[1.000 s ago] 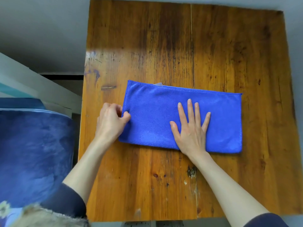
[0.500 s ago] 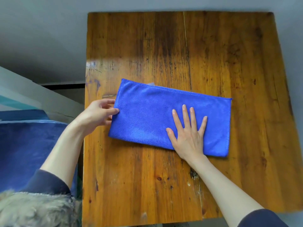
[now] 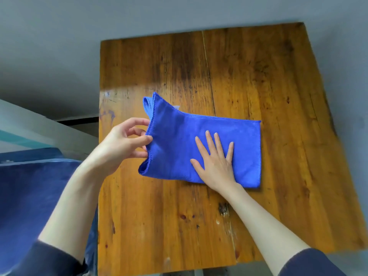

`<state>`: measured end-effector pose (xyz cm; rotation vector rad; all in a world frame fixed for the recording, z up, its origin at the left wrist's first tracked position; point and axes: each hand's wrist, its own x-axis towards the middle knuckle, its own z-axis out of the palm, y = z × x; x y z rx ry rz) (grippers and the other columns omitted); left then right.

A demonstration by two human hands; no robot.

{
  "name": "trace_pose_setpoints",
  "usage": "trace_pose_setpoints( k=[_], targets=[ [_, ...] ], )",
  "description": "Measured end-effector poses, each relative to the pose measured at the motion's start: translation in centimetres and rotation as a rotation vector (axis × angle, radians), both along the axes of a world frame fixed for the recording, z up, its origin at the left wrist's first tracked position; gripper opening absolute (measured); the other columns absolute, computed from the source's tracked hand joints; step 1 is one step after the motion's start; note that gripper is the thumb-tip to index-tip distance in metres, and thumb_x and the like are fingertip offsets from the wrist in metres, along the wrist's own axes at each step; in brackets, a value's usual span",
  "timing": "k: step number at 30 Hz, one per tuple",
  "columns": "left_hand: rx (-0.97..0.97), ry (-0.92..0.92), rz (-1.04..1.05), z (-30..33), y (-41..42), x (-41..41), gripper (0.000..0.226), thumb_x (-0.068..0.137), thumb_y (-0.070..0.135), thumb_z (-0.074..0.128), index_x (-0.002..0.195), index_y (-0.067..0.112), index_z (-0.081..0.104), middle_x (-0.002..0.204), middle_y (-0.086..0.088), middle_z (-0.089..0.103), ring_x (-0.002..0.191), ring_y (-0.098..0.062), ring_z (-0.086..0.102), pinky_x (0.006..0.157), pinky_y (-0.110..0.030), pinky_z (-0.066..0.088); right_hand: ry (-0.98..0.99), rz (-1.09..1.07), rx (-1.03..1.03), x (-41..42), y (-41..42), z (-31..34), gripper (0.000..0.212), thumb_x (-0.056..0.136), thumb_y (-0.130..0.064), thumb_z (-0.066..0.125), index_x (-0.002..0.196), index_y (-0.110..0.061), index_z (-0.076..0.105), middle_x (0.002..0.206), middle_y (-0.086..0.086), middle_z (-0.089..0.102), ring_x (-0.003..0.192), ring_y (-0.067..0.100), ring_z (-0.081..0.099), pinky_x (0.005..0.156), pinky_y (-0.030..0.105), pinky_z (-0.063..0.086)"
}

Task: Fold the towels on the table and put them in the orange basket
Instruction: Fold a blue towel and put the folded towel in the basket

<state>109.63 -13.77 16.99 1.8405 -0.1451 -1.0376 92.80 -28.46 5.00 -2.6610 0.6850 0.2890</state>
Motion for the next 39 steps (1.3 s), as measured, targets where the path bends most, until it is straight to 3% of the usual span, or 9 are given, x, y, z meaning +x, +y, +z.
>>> trace_pose_setpoints(
  k=[3, 7, 11, 15, 22, 25, 30, 37, 39],
  targets=[
    [-0.009, -0.029, -0.025, 1.6, -2.6, -2.3, 0.027, 0.087, -0.001, 0.058, 0.104, 0.019, 0.06, 0.078, -0.002, 0.054, 0.069, -0.016, 0.056, 0.062, -0.026, 0.058, -0.238, -0.164, 0.32, -1.6, -1.4, 2.1, 0.05, 0.098, -0.03, 0.04, 0.146, -0.023, 0.028, 0.157, -0.003, 0.011, 0.145, 0.012, 0.003, 0.119, 0.04, 0.0],
    [0.0, -0.086, -0.078, 1.9, -7.0, -6.3, 0.029, 0.085, -0.004, 0.056, 0.101, 0.02, 0.058, 0.077, -0.002, 0.048, 0.059, -0.013, 0.052, 0.054, -0.022, 0.055, -0.431, -0.481, 0.459, -5.7, -3.7, 3.7, 0.031, 0.096, -0.013, 0.048, 0.126, -0.01, 0.057, 0.134, 0.002, 0.051, 0.126, 0.016, 0.046, 0.102, 0.02, 0.035],
    [0.059, -0.128, -0.135, -0.4, -11.7, -10.2, 0.028, 0.085, 0.0, 0.056, 0.104, 0.019, 0.055, 0.077, -0.001, 0.045, 0.047, -0.008, 0.054, 0.062, -0.029, 0.059, -0.441, -0.653, 0.534, -9.5, -6.0, 4.1, 0.022, 0.095, -0.012, 0.048, 0.11, -0.01, 0.065, 0.1, -0.001, 0.066, 0.089, 0.014, 0.065, 0.08, 0.03, 0.056],
    [0.166, -0.176, -0.159, -4.2, -15.1, -13.6, 0.029, 0.085, 0.002, 0.054, 0.11, 0.016, 0.054, 0.072, 0.002, 0.042, 0.058, -0.011, 0.054, 0.073, -0.039, 0.058, -0.401, -0.786, 0.668, -12.0, -7.4, 3.8, 0.021, 0.097, -0.014, 0.045, 0.105, -0.012, 0.065, 0.087, -0.003, 0.067, 0.077, 0.006, 0.065, 0.069, 0.017, 0.055],
    [0.281, -0.358, -0.201, -8.2, -17.3, -16.0, 0.032, 0.079, 0.005, 0.055, 0.108, 0.018, 0.05, 0.07, 0.004, 0.044, 0.076, -0.025, 0.054, 0.077, -0.048, 0.054, -0.265, -0.709, 0.774, -13.2, -8.2, 2.8, 0.026, 0.097, -0.019, 0.046, 0.116, -0.015, 0.063, 0.106, -0.005, 0.066, 0.1, 0.01, 0.061, 0.09, 0.033, 0.053],
    [0.262, -0.427, -0.185, -8.0, -18.0, -16.6, 0.032, 0.08, 0.008, 0.055, 0.11, 0.018, 0.05, 0.073, 0.004, 0.046, 0.08, -0.031, 0.06, 0.077, -0.048, 0.053, -0.223, -0.649, 0.8, -13.6, -8.8, 2.7, 0.029, 0.098, -0.019, 0.045, 0.123, -0.016, 0.06, 0.119, -0.003, 0.063, 0.111, 0.009, 0.057, 0.093, 0.019, 0.047],
    [0.301, -0.509, -0.281, -8.4, -18.8, -18.6, 0.032, 0.083, 0.012, 0.055, 0.114, 0.017, 0.049, 0.087, -0.002, 0.051, 0.087, -0.029, 0.057, 0.077, -0.039, 0.047, -0.236, -0.615, 0.822, -13.8, -9.4, 2.5, 0.029, 0.098, -0.018, 0.045, 0.121, -0.014, 0.062, 0.118, -0.003, 0.064, 0.105, 0.004, 0.056, 0.074, -0.005, 0.037],
    [0.155, -0.548, -0.279, -9.3, -17.9, -18.6, 0.024, 0.094, 0.016, 0.047, 0.117, 0.014, 0.057, 0.085, -0.002, 0.055, 0.08, -0.025, 0.058, 0.077, -0.038, 0.048, -0.218, -0.619, 0.797, -12.7, -9.7, 2.3, 0.028, 0.097, -0.022, 0.047, 0.117, -0.012, 0.063, 0.113, 0.0, 0.063, 0.097, 0.006, 0.054, 0.082, 0.014, 0.039],
    [0.142, -0.74, -0.279, -9.5, -16.5, -18.1, 0.026, 0.094, 0.009, 0.045, 0.115, 0.012, 0.059, 0.095, -0.004, 0.054, 0.085, -0.025, 0.055, 0.075, -0.036, 0.046, -0.227, -0.659, 0.78, -12.2, -9.5, 2.4, 0.025, 0.094, -0.026, 0.052, 0.11, -0.012, 0.066, 0.105, 0.0, 0.066, 0.094, 0.01, 0.058, 0.082, 0.021, 0.045]
  ],
)
